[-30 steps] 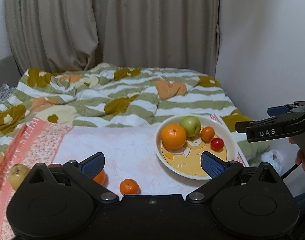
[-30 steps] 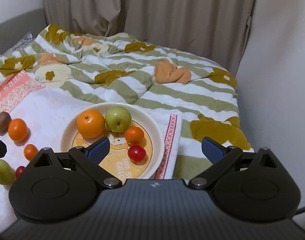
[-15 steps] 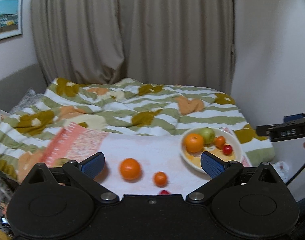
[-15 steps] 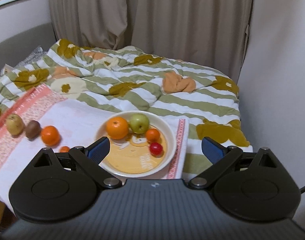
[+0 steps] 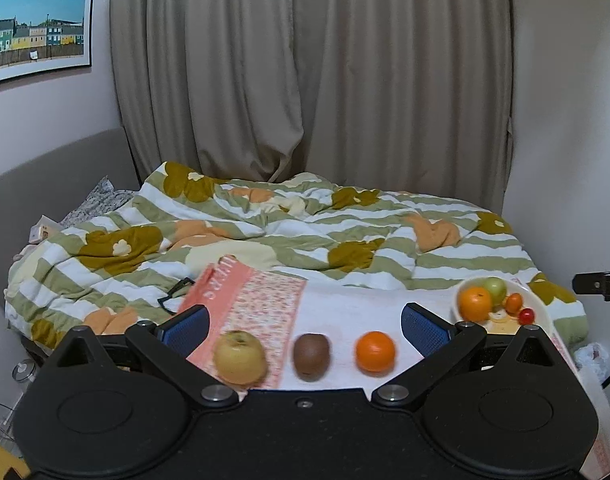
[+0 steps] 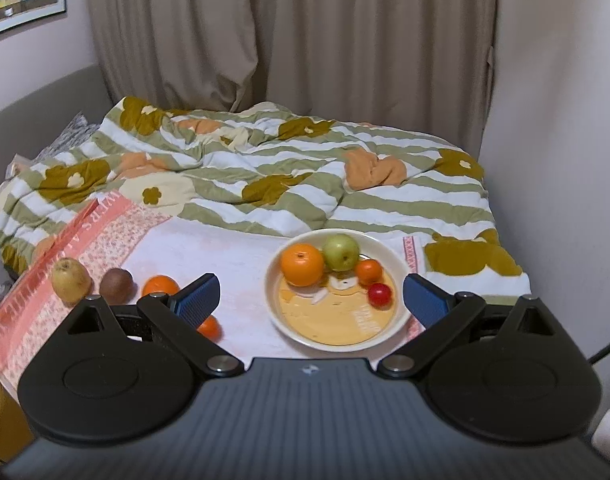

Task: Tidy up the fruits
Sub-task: 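Move both grippers back toward the yellow pear and kiwi on the cloth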

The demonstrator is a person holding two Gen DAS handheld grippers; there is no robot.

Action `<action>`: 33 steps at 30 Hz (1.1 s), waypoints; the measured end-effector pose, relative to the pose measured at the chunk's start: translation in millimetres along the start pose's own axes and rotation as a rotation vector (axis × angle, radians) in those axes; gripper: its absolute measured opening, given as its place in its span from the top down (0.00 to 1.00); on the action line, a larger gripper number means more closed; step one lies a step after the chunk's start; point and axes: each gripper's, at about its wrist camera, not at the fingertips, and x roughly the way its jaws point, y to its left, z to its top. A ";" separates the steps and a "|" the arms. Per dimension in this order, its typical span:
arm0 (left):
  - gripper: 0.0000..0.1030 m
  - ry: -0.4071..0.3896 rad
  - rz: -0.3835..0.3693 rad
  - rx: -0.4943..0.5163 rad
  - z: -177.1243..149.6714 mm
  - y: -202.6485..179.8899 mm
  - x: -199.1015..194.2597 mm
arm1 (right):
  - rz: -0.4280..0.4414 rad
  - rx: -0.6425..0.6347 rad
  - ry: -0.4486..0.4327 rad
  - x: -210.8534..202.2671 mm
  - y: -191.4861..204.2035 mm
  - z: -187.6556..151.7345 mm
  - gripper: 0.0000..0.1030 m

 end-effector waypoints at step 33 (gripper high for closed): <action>0.00 0.369 -0.225 0.093 -26.6 109.5 193.6 | -0.184 0.354 0.346 139.4 109.9 -60.5 0.07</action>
